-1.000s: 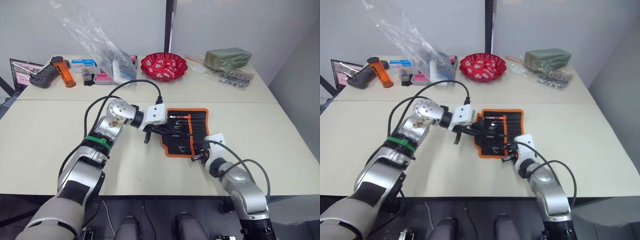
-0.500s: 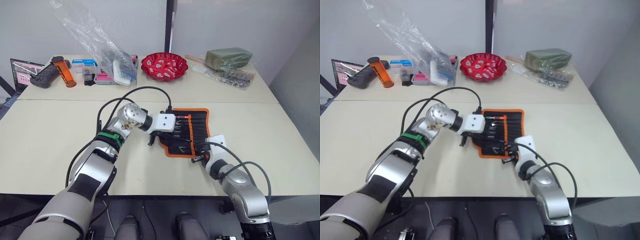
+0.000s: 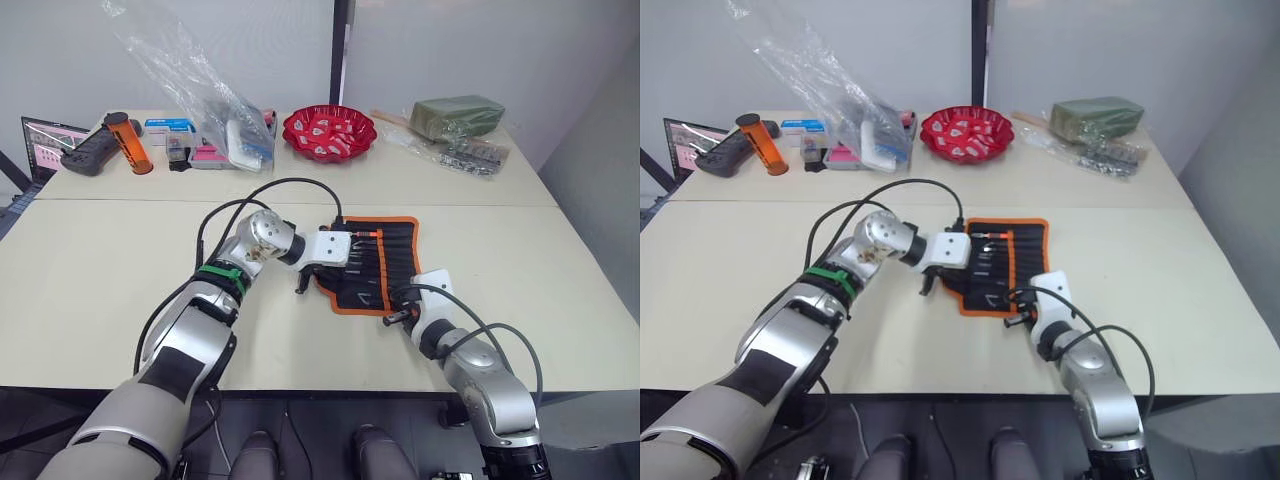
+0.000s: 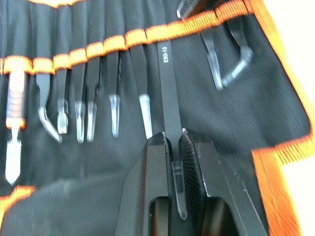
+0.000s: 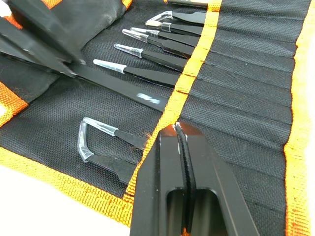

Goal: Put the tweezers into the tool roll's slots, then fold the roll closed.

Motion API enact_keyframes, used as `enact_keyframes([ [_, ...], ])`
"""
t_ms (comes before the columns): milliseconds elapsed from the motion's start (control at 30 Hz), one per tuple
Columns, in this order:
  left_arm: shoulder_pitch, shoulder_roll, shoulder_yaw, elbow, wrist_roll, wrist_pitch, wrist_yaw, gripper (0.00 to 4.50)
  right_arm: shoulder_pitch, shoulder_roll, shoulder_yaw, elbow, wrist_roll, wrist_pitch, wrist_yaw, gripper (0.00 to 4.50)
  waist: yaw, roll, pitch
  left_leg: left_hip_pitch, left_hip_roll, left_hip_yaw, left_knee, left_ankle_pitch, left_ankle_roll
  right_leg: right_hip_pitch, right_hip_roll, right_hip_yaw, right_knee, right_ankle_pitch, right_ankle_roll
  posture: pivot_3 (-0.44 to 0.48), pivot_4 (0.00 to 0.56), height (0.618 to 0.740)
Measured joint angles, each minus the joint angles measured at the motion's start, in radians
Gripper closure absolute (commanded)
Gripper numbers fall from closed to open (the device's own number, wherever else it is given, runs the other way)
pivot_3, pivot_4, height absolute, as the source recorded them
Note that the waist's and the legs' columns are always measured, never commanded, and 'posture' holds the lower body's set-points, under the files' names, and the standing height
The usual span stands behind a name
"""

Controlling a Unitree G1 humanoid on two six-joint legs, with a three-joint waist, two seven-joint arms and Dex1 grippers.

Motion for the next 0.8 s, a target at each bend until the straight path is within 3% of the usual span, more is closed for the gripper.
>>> enact_keyframes([
  [800, -0.022, -0.174, 0.021, 0.087, 0.005, 0.047, 0.115, 4.49, 0.020, 0.017, -0.003, -0.014, -0.001, -0.005, -0.029, 4.50, 0.008, 0.000, 0.000, 0.000, -0.001, 0.000, 0.001, 0.000, 0.000, 0.000, 0.000, 0.000, 0.001, 0.000, 0.000, 0.000, 0.150, 0.735],
])
